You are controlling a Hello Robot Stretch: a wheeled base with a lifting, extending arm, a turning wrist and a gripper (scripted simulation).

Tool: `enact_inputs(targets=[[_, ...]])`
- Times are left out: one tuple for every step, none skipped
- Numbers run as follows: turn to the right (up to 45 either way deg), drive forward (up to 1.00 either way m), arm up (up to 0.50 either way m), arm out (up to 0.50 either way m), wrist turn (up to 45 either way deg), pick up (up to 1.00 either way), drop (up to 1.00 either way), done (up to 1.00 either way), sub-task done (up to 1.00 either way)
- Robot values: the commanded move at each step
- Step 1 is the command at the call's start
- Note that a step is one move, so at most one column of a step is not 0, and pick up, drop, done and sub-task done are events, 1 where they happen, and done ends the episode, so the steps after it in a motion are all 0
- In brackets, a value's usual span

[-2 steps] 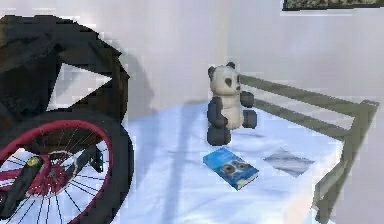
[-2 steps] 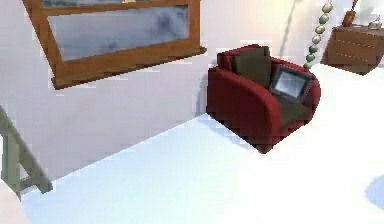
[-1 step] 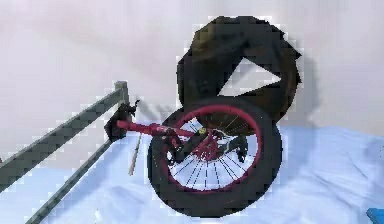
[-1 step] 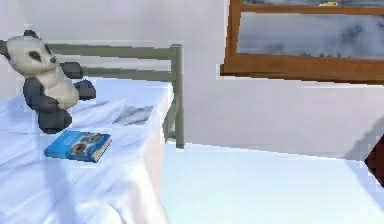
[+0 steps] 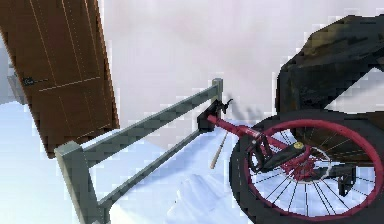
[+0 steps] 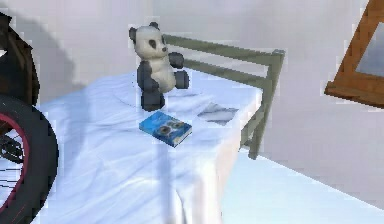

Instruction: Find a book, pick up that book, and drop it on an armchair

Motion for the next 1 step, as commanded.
enact_inputs(targets=[[0.0, 0.0, 0.5, 0.0, 0.0, 0.0, 0.0, 0.0, 0.0]])
